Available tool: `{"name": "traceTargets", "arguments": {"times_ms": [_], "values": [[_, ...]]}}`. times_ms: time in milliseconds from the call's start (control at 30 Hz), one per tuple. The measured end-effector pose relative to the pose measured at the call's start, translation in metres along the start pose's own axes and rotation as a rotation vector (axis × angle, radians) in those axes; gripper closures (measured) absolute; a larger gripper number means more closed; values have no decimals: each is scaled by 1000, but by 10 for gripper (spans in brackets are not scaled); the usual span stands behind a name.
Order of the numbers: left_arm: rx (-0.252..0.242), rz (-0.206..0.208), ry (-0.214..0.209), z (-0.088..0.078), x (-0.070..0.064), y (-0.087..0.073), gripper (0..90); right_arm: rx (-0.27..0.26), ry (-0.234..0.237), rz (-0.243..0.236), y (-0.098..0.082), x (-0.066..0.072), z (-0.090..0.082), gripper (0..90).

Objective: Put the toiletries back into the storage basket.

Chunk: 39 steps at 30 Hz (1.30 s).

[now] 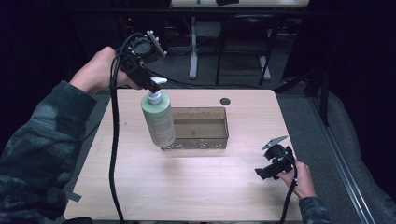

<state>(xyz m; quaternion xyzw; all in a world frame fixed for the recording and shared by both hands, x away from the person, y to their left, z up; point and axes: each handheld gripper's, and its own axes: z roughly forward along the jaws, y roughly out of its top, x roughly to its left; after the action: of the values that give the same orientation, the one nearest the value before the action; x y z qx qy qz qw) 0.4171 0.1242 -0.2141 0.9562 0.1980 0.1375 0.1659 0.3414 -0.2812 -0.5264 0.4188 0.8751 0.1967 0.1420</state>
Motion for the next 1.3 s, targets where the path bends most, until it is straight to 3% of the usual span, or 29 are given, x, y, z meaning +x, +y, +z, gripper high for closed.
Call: {"name": "traceTargets", "arguments": {"times_ms": [867,1300], "values": [[24,-41,25,3,21,21,628,-1,-4,-8,-2,-1,0,4],[7,-62,35,11,28,26,628,0,9,6,-2,-1,0,4]]}}
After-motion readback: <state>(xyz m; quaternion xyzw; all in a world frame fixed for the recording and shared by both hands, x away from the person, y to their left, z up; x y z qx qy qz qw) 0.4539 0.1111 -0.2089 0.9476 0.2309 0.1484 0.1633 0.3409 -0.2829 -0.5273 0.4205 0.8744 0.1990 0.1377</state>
